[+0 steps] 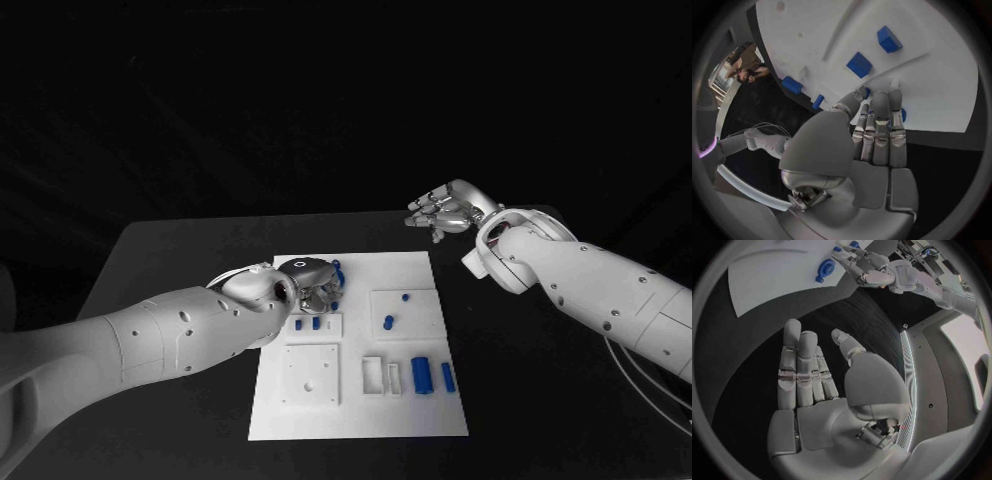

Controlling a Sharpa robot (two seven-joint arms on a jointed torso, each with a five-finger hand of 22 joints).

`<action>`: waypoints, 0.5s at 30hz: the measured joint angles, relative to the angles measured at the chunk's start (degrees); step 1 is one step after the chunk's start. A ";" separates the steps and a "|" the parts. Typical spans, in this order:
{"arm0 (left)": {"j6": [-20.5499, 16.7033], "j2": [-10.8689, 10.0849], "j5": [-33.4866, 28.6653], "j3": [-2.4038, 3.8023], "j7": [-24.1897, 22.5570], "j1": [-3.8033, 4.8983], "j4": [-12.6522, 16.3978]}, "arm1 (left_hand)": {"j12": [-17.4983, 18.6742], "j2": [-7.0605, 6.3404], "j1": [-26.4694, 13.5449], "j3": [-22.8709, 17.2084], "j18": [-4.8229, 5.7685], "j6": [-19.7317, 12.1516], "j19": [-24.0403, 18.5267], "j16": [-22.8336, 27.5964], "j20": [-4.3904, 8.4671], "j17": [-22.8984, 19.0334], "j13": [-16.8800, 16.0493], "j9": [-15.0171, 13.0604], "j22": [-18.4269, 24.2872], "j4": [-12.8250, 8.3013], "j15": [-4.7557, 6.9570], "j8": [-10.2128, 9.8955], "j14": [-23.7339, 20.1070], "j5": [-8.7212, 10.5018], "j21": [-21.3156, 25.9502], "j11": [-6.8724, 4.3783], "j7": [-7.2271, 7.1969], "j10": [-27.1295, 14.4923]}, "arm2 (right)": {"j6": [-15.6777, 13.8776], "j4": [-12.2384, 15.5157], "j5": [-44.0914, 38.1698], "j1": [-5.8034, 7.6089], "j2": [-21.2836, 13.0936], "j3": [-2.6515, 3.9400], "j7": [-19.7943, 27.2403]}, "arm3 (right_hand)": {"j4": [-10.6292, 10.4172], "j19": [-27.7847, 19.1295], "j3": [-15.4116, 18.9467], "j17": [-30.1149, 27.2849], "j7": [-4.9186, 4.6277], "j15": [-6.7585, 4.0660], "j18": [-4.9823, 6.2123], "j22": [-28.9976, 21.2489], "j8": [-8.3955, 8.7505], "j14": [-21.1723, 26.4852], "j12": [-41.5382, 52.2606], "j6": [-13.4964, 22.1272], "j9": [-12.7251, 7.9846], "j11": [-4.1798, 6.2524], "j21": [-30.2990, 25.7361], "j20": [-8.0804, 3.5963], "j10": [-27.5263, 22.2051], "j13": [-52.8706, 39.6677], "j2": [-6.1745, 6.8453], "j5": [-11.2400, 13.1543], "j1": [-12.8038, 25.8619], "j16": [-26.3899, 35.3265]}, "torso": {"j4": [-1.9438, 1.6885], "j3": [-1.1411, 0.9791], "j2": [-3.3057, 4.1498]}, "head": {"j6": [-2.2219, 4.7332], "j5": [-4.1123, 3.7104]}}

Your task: Assemble the parts on the task board

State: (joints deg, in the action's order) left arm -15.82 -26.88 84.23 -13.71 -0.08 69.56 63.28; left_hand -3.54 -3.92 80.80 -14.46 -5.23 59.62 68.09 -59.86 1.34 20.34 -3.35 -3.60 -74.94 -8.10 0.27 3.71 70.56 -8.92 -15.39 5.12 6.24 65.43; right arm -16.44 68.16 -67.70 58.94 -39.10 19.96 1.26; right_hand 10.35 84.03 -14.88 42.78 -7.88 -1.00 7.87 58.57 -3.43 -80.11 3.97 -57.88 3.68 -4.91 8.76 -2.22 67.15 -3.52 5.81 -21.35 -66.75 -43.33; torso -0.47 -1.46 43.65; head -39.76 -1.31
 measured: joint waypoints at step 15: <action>0.10 0.66 -0.26 0.04 -0.29 -0.46 -1.01 | 0.00 0.22 -0.22 -0.67 0.35 2.11 0.20 -0.23 0.21 0.05 0.00 0.00 -0.11 0.66 0.01 0.00 -0.01 0.00 -0.46 0.00 0.72 0.00 | 0.04 0.09 0.02 0.00 -0.02 0.00 0.00 | 0.00 0.00 0.00 -0.06 0.00 -0.01 -0.06 -0.08 0.00 -0.01 0.00 0.00 0.00 0.00 0.00 0.00 0.00 0.00 0.00 0.00 0.00 0.00 | -0.03 0.03 -0.01 | -0.20 -0.27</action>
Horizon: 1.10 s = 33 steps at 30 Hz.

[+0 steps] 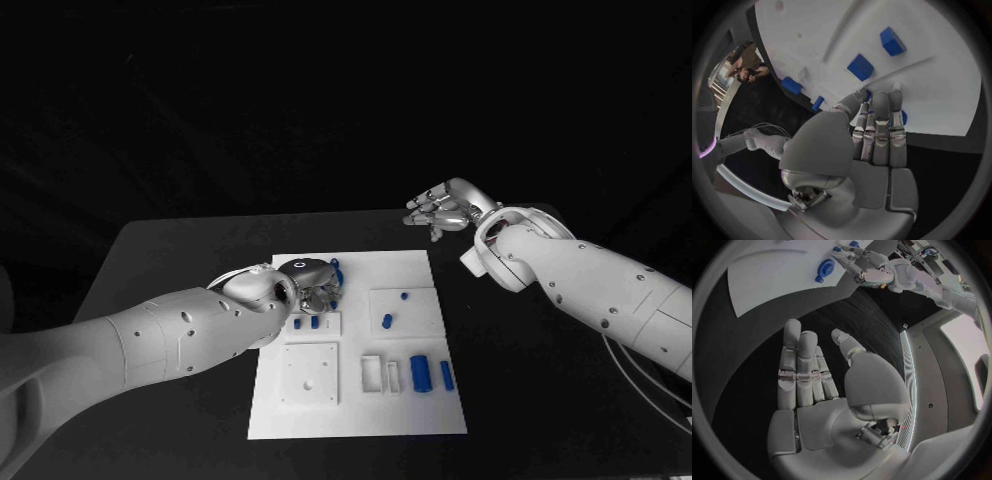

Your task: Assemble the parts on the task board

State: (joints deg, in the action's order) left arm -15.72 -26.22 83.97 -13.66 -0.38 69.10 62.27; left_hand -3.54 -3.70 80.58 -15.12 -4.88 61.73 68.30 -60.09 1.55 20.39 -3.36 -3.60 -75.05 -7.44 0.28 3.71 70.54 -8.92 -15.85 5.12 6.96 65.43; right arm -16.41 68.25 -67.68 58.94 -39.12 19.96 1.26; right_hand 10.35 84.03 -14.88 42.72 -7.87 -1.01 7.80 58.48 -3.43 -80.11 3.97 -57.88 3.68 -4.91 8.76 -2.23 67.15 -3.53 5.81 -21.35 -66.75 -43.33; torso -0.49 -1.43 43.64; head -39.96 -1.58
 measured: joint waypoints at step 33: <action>0.53 0.93 -0.16 0.32 -0.01 -0.29 -1.60 | -0.01 0.62 -0.15 -1.24 -0.78 -0.27 -0.35 -0.66 -0.09 0.17 0.02 -0.01 0.01 -0.04 0.21 0.00 0.19 0.00 -2.22 -0.08 -0.47 1.53 | 0.12 0.25 0.02 0.00 0.02 0.00 -0.02 | 0.17 0.00 -0.49 -0.27 0.00 -0.01 0.57 -0.37 0.00 0.39 0.00 0.00 0.00 -0.02 0.00 0.00 -0.02 0.00 0.00 0.04 0.00 -0.37 | -0.01 -0.04 -0.02 | -0.34 -0.23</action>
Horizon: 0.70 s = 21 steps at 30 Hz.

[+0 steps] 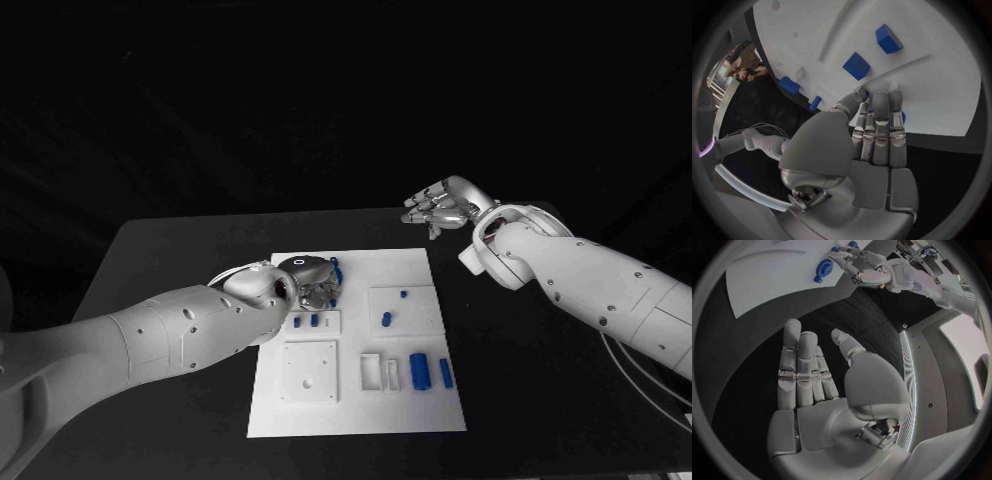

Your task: Assemble the parts on the task board

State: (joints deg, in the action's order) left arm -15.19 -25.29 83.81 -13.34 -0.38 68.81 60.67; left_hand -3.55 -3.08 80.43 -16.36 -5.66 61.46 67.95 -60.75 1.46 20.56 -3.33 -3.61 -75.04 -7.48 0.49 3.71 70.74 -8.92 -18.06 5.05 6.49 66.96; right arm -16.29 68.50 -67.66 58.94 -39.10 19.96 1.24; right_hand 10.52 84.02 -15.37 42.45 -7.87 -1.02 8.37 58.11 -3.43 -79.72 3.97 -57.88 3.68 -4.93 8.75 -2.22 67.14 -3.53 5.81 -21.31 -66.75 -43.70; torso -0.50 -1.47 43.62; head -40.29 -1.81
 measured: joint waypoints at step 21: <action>0.51 0.23 -0.21 -0.01 -0.86 -0.15 0.44 | 0.42 2.68 0.06 -0.81 0.40 4.65 -0.81 -0.89 0.81 0.33 0.14 0.11 0.10 -1.45 0.73 -0.36 1.55 -0.82 -4.68 -1.43 -0.27 3.91 | 0.21 0.11 0.01 0.00 -0.05 0.00 -0.04 | 0.00 0.00 0.00 -0.13 0.00 -0.01 -0.10 -0.16 0.00 0.00 0.00 0.00 0.00 0.01 0.00 0.00 -0.39 0.00 0.00 -0.27 0.00 0.00 | 0.01 0.00 -0.02 | 0.07 -0.12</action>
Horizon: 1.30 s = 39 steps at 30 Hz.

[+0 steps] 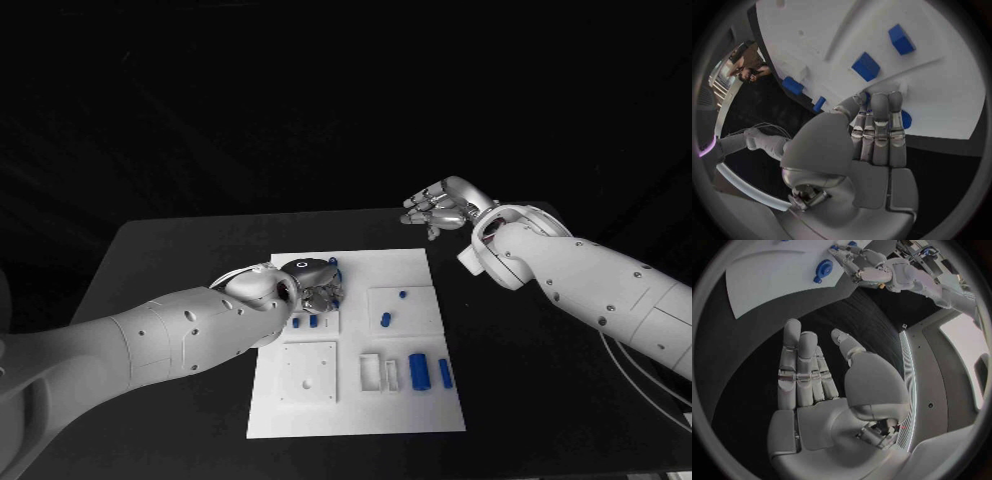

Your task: Assemble the parts on the task board

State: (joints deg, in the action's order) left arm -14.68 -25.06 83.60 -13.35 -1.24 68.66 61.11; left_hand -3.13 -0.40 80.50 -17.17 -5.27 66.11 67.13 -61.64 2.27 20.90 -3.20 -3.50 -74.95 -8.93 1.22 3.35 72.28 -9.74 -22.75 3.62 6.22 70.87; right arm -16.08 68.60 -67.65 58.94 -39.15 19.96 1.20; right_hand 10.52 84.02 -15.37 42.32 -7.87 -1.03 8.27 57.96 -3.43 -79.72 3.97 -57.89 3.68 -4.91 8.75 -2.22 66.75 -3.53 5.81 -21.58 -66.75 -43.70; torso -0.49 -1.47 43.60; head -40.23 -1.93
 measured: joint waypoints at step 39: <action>-1.75 -9.75 -4.45 5.16 0.13 0.55 9.98 | -0.01 0.55 -0.32 -0.99 0.45 1.45 -0.34 -0.22 0.36 0.31 -0.16 -0.17 0.00 -1.01 0.52 0.36 0.91 0.27 -1.53 -0.60 -0.41 1.66 | 0.18 -0.35 0.00 0.00 -0.26 0.00 -0.01 | 0.30 0.00 -0.65 -0.14 0.00 -0.01 -0.33 -0.05 0.00 0.00 0.00 0.00 0.00 0.00 0.23 0.00 0.01 0.00 0.00 -0.28 0.00 0.00 | -0.22 0.14 -0.10 | 1.03 0.46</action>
State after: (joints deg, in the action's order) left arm -16.43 -34.81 79.14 -8.19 -1.11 69.20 71.08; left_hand -3.15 0.15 80.18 -18.16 -4.82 67.56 66.80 -61.86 2.64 21.21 -3.36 -3.67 -74.94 -9.94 1.74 3.71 73.20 -9.48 -24.27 3.01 5.81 72.53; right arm -15.90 68.25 -67.65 58.94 -39.42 19.96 1.19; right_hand 10.82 84.02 -16.01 42.18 -7.86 -1.03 7.93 57.90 -3.43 -79.73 3.97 -57.89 3.68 -4.91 8.98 -2.23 66.75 -3.53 5.81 -21.86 -66.75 -43.70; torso -0.71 -1.33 43.49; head -39.20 -1.47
